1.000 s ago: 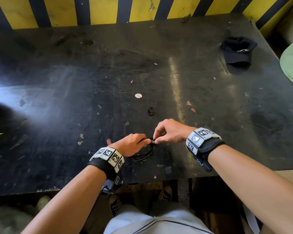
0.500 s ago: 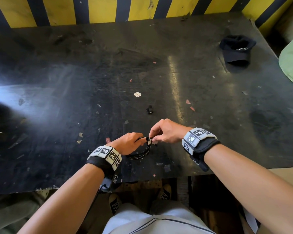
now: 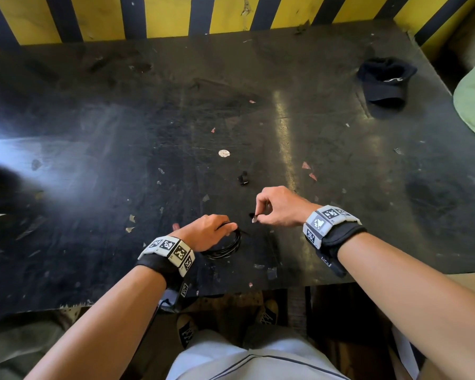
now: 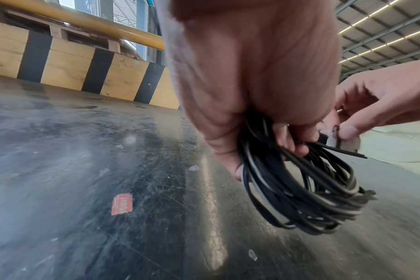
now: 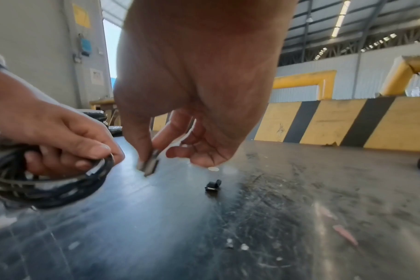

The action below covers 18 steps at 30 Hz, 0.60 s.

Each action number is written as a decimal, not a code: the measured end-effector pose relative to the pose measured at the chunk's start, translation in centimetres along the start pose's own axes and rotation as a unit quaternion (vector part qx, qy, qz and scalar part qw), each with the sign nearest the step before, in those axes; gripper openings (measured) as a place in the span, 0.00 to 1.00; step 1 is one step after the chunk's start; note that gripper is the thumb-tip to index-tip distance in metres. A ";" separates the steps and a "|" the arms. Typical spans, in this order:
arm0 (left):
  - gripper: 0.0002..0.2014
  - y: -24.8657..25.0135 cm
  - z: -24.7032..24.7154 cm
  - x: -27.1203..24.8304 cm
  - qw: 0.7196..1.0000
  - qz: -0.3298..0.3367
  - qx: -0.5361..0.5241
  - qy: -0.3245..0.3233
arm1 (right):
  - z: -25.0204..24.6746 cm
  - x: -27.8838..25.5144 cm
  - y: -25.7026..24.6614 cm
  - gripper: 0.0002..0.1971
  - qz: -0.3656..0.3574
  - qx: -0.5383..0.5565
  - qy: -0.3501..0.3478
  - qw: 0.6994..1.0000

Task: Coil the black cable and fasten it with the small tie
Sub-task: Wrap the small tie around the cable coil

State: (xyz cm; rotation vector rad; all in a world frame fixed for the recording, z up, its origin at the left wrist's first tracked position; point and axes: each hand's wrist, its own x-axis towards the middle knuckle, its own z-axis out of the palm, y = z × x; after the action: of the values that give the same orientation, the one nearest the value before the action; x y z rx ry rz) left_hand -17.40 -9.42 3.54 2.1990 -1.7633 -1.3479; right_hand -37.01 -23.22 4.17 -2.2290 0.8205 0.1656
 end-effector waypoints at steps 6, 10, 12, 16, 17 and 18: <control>0.20 1.3 0.3 -0.3 1.000 0.005 0.000 -0.018 | 0.6 -0.4 -0.1 0.04 -0.030 0.012 0.028 0.999; 0.19 0.4 0.6 0.3 1.000 0.016 0.000 -0.020 | 1.2 -0.4 0.0 0.03 -0.045 0.025 0.045 0.998; 0.19 0.1 0.7 0.5 1.000 0.018 -0.003 -0.022 | 1.3 -0.3 0.1 0.02 -0.028 0.030 0.038 0.998; 0.18 -0.2 0.9 0.8 0.999 0.024 0.002 -0.023 | 1.6 -0.1 0.9 0.02 -0.028 0.013 0.019 0.999; 0.18 -0.2 0.8 0.8 0.999 0.029 0.003 -0.022 | 1.7 -0.2 1.1 0.03 -0.036 0.008 0.024 0.999; 0.18 -0.2 0.8 0.9 0.999 0.030 0.002 -0.023 | 1.8 -0.3 1.1 0.04 -0.045 0.008 0.032 0.998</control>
State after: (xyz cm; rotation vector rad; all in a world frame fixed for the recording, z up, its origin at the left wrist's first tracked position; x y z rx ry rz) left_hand -17.79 -9.67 2.39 2.1169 -1.8334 -1.3937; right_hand -37.64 -22.40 2.31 -2.2610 0.7515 0.0451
